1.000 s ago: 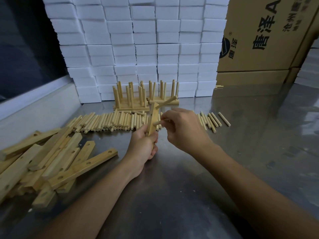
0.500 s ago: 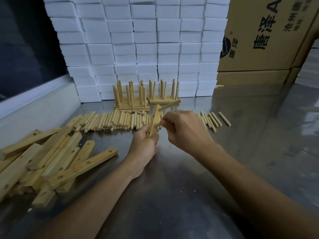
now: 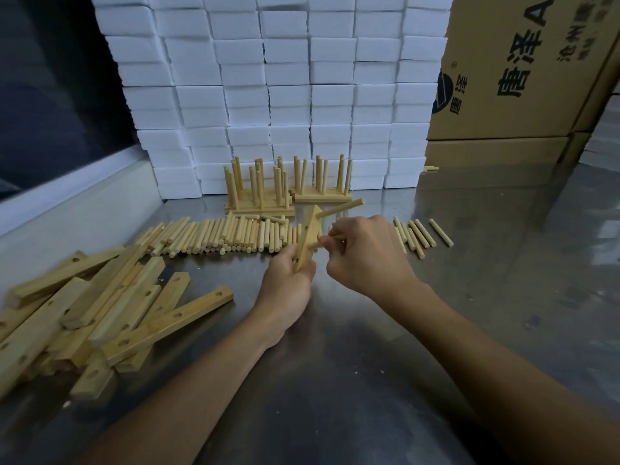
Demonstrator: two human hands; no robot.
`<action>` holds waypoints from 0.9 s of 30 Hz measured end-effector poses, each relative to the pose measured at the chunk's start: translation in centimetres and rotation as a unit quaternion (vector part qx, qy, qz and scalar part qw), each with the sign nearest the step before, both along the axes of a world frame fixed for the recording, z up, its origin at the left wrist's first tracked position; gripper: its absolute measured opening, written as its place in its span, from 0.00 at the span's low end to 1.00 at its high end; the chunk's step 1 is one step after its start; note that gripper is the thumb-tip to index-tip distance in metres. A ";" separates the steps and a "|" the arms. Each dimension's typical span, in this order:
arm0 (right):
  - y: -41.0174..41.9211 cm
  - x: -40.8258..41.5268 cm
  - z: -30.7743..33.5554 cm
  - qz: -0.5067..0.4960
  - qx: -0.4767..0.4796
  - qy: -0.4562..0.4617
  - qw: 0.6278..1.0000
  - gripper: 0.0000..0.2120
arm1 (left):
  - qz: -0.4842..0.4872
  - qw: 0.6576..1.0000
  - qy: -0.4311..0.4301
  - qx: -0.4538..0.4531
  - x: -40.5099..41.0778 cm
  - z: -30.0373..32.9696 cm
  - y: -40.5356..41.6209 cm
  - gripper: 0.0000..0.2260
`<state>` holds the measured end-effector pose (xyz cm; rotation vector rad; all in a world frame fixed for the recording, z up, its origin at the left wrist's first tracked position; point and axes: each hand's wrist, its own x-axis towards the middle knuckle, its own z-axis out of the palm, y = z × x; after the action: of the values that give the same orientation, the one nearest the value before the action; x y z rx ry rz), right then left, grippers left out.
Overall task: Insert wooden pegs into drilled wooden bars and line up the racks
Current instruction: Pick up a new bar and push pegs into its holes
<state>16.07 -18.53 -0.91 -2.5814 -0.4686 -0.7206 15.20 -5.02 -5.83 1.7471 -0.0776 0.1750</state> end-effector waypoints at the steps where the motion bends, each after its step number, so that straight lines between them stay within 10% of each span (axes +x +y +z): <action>1: 0.1 0.0 -0.1 -0.008 0.019 0.005 1.000 0.11 | 0.002 1.000 -0.001 0.000 0.1 -0.1 0.0 0.10; 27: -2.7 1.3 -2.4 -0.013 0.193 -0.071 0.978 0.08 | 0.022 0.984 0.092 -0.150 0.6 0.9 0.7 0.06</action>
<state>17.33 -21.21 -3.27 -2.1855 -0.3021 -0.9103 15.80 -4.36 -4.97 1.4573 0.1175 0.0518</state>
